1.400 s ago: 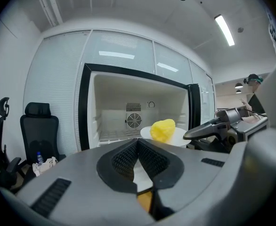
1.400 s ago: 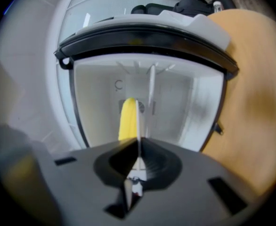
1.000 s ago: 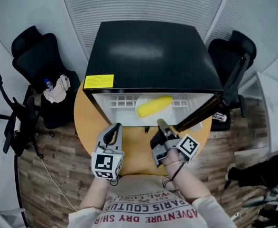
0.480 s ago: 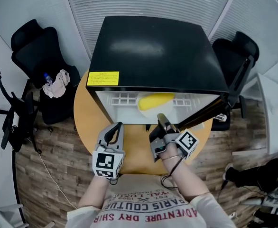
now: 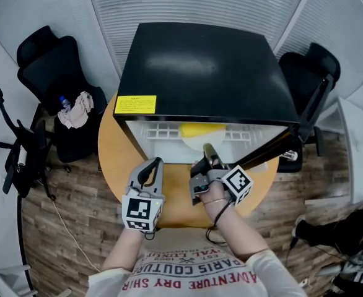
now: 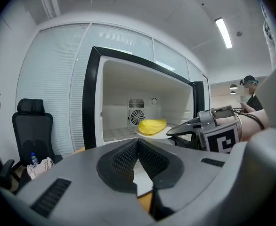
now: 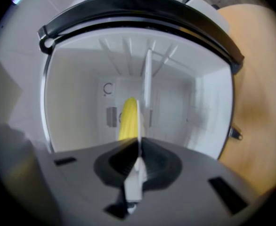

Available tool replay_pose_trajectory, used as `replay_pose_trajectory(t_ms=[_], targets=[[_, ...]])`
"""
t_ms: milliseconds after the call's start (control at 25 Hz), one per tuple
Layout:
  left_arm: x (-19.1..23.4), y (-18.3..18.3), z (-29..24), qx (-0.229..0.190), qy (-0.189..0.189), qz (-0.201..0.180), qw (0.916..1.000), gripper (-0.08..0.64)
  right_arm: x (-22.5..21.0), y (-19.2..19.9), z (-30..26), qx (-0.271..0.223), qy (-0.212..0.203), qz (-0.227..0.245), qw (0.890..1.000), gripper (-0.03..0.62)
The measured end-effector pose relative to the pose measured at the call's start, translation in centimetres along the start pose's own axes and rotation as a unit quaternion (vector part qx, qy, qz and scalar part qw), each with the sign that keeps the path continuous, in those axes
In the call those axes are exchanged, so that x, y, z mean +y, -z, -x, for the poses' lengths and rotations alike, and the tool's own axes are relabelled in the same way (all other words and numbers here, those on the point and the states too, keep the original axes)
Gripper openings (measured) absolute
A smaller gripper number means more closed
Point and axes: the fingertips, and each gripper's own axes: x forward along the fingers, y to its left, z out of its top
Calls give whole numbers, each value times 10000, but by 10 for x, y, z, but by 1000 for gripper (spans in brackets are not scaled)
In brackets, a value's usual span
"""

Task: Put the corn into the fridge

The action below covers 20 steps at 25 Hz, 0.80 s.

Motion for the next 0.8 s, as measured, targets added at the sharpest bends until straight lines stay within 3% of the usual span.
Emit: replay_pose_trajectory(t_ms=[800], targets=[[9,3,-8,64,-75,65,9999,28,5,4,-18,-153,-117,345,9992,55]])
